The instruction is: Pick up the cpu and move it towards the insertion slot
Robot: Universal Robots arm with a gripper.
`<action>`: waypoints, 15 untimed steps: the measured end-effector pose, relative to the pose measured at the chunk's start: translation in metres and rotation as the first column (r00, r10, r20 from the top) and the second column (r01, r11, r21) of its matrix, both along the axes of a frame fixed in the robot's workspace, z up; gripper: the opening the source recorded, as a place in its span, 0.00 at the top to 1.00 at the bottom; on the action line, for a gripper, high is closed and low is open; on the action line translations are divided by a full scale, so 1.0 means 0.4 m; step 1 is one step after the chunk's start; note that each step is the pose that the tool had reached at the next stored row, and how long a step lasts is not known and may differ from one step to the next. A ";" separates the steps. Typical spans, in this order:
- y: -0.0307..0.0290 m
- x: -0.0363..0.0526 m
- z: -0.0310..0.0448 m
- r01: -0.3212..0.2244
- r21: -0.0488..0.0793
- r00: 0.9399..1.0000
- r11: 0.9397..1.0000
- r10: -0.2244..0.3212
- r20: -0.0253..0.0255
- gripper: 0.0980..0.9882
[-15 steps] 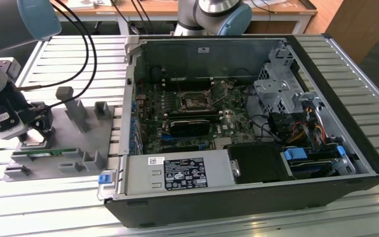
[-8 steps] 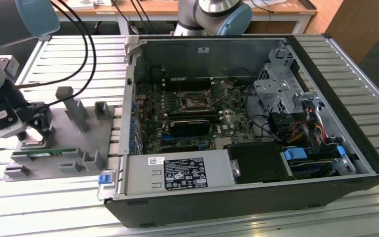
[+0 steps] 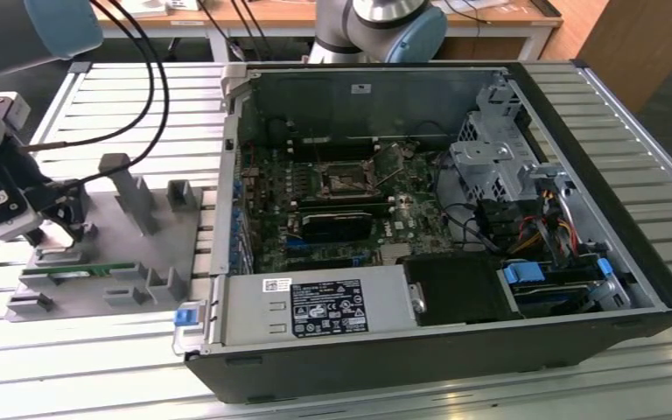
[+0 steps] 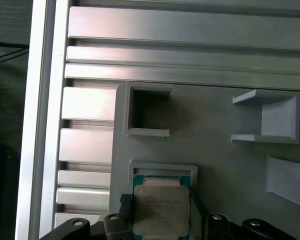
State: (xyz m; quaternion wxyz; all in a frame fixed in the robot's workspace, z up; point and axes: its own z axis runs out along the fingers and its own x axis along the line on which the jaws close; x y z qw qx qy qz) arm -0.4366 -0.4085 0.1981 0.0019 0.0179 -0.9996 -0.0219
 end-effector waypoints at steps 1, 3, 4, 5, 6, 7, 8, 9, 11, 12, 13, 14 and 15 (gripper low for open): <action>0.000 0.000 0.005 0.000 0.000 1.000 1.000 0.000 0.000 0.50; 0.000 0.000 0.015 0.000 0.000 1.000 1.000 0.000 0.000 0.50; 0.000 0.000 0.015 0.000 0.000 1.000 1.000 0.000 0.000 0.50; 0.000 0.000 0.015 0.000 0.001 1.000 1.000 0.000 0.000 0.50; 0.000 0.000 0.015 0.000 0.001 1.000 1.000 0.000 0.000 0.50; 0.000 0.000 0.017 0.000 0.000 1.000 1.000 0.000 0.000 0.50; 0.000 0.000 0.018 0.000 0.000 1.000 1.000 0.000 0.000 0.50; 0.000 0.000 0.019 0.000 0.000 1.000 1.000 0.000 0.000 0.50; 0.000 0.000 0.022 0.000 0.000 1.000 1.000 0.000 0.000 0.50; 0.000 0.000 0.022 0.000 0.001 1.000 1.000 0.000 0.000 0.50; 0.000 0.000 0.024 0.000 0.000 1.000 1.000 0.000 0.000 0.50; 0.000 0.000 0.025 0.000 0.000 1.000 1.000 0.000 0.000 0.50; 0.000 0.000 0.025 0.000 0.000 1.000 1.000 0.000 0.000 0.50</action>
